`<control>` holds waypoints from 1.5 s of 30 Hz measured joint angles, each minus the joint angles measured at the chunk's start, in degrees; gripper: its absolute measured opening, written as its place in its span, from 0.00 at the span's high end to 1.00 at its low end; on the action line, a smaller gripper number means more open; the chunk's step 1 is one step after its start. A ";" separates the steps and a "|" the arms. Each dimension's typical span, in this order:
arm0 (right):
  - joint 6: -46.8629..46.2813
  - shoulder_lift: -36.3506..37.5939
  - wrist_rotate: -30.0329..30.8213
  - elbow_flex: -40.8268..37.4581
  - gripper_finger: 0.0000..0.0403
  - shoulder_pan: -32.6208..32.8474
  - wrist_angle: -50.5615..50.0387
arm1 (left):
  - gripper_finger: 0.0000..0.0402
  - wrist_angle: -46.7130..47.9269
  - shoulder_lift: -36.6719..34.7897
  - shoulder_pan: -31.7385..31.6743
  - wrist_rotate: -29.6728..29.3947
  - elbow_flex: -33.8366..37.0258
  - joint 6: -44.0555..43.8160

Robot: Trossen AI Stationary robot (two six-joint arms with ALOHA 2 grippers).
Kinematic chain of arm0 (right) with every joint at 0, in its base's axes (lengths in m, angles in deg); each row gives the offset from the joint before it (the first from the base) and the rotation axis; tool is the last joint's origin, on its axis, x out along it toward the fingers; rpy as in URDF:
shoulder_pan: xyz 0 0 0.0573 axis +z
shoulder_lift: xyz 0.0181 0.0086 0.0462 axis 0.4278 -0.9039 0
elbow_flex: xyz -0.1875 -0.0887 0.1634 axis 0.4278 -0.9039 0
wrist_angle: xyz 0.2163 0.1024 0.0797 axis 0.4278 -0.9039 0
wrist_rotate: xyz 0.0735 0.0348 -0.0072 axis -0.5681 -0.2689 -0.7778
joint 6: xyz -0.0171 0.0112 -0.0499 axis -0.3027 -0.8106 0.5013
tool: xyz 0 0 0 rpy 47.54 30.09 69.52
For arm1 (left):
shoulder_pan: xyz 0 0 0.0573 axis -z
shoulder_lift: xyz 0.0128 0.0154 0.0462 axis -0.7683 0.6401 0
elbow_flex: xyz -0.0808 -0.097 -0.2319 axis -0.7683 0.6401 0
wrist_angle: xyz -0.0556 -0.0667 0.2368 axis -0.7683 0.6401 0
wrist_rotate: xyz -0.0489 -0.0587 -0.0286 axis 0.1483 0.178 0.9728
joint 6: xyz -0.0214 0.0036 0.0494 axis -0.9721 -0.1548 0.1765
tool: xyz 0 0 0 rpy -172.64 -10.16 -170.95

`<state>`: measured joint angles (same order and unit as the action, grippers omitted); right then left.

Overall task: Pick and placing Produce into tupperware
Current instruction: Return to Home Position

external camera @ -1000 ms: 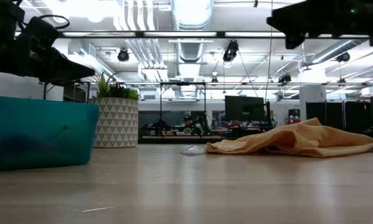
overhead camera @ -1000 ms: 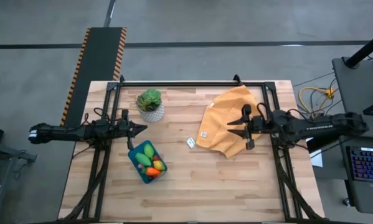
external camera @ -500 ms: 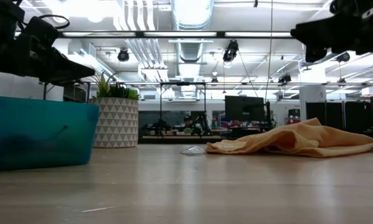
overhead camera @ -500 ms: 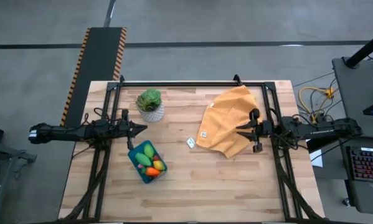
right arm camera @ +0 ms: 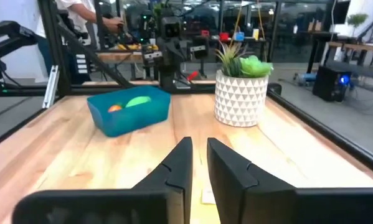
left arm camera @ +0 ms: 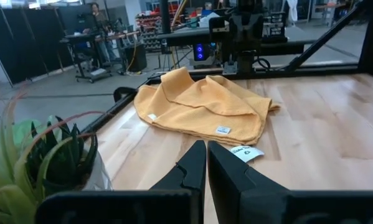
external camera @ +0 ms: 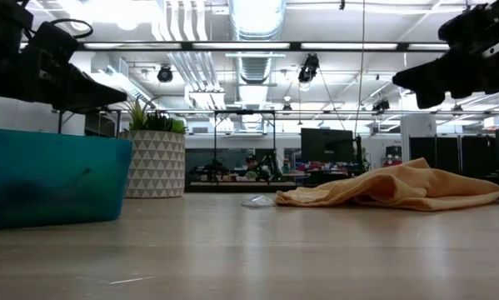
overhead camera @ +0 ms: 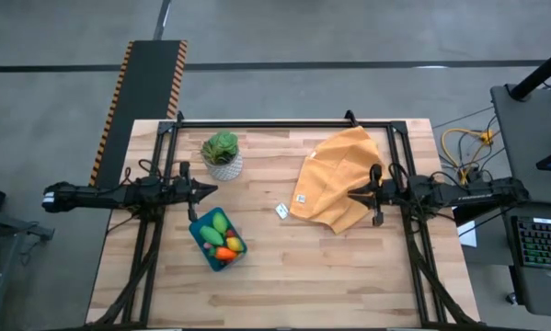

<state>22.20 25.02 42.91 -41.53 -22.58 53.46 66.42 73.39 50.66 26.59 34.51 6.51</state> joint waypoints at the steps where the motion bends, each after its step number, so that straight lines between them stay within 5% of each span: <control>1: -0.39 0.00 0.23 0.00 0.90 0.00 -0.22 | 1.00 0.00 -0.03 -0.01 0.07 0.02 1.12; 6: 0.87 0.02 0.28 0.00 0.95 0.00 -0.17 | 1.00 0.06 0.06 -0.01 1.04 0.01 1.43; 12: 1.35 -0.09 0.28 0.00 0.98 0.00 -0.20 | 1.00 -1.84 -0.29 0.01 10.76 0.01 1.33; 17: 1.33 -0.11 0.28 0.00 0.98 0.00 -0.20 | 1.00 -3.24 -0.73 0.01 12.98 0.02 1.03; 45: 0.68 -0.11 0.26 0.00 0.98 0.00 -0.91 | 1.00 2.81 -10.48 -0.01 13.69 0.15 0.22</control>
<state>22.89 24.91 43.16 -41.53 -22.58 52.55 69.22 62.91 50.65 40.28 34.67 6.74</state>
